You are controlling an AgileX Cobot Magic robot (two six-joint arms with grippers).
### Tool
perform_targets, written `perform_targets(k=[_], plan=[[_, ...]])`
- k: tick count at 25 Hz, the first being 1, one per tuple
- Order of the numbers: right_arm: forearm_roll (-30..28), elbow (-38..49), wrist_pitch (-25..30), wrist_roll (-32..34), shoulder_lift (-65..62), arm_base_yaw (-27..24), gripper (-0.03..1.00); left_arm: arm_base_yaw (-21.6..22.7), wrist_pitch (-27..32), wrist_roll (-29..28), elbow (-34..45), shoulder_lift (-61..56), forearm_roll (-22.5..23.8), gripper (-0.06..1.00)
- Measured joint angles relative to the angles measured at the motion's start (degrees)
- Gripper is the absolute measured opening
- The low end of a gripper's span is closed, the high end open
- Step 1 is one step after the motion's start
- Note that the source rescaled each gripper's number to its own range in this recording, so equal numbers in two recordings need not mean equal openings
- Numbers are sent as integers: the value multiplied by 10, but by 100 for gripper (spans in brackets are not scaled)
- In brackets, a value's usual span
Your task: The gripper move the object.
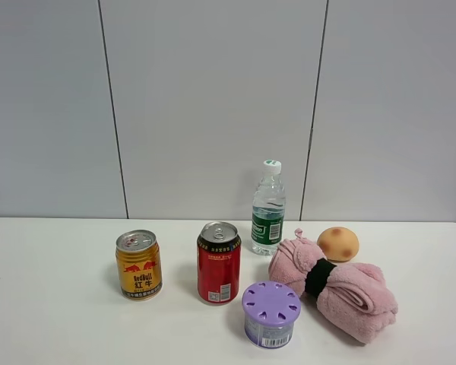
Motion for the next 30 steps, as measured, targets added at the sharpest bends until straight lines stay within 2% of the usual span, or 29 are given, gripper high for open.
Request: perform_targets(k=[30], plan=[[0,0,0,4,0,0,86,0,0,0,0,0,0,100]])
